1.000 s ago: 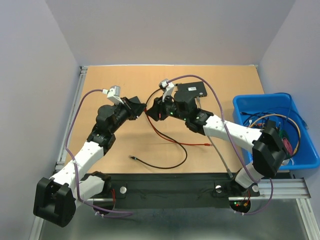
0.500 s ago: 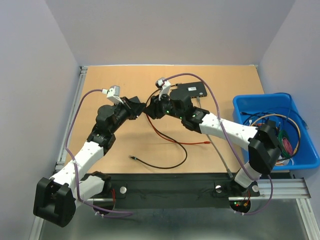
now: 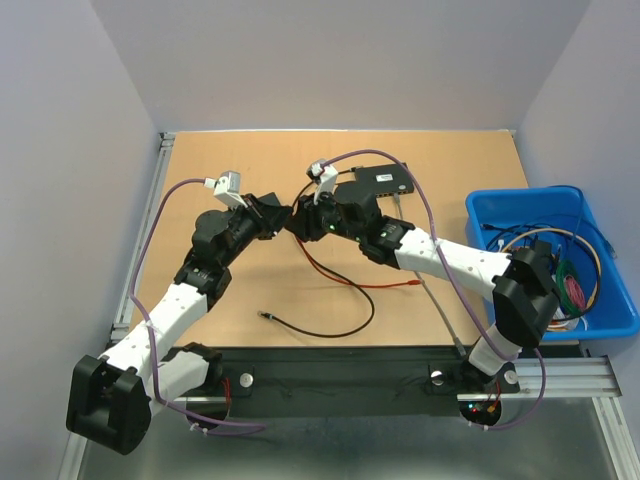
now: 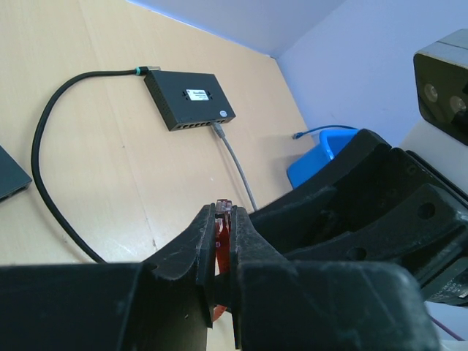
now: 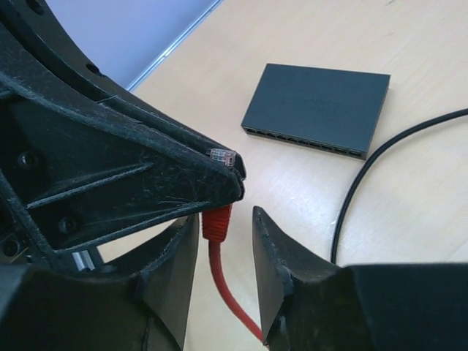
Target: Insert the plug into the switch port
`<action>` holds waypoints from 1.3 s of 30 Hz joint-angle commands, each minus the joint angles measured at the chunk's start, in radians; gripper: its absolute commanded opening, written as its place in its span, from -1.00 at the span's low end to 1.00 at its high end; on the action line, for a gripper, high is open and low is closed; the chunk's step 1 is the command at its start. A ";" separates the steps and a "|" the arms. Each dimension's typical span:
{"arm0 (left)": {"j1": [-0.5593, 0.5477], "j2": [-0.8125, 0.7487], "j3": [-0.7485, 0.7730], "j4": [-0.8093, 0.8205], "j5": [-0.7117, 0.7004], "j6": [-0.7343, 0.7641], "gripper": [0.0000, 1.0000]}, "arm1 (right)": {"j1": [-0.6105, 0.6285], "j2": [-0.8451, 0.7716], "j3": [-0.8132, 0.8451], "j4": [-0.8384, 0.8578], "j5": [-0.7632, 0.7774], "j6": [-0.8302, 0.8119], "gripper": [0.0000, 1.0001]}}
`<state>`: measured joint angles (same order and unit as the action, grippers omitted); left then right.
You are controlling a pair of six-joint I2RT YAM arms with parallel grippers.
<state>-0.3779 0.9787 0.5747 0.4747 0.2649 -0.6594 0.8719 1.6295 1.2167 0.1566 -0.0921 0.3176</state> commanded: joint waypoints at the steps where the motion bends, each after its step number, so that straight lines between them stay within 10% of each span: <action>1: -0.004 -0.021 -0.001 0.067 -0.006 0.004 -1.00 | 0.007 -0.025 0.052 0.023 0.038 0.001 -0.14; 25: -0.004 -0.011 -0.009 0.071 -0.013 0.006 -1.00 | 0.012 -0.043 0.043 0.029 0.048 0.009 -0.39; 33: -0.006 -0.009 -0.012 0.073 -0.006 0.010 -1.00 | 0.016 -0.023 0.046 0.032 0.052 0.015 -0.88; 39: -0.003 0.021 0.016 0.015 -0.053 0.053 0.22 | 0.016 -0.017 0.012 0.034 0.063 0.014 -0.99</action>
<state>-0.3775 0.9840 0.5686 0.4885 0.2462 -0.6415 0.8795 1.6089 1.2163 0.1555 -0.0521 0.3389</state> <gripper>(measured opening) 0.519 0.154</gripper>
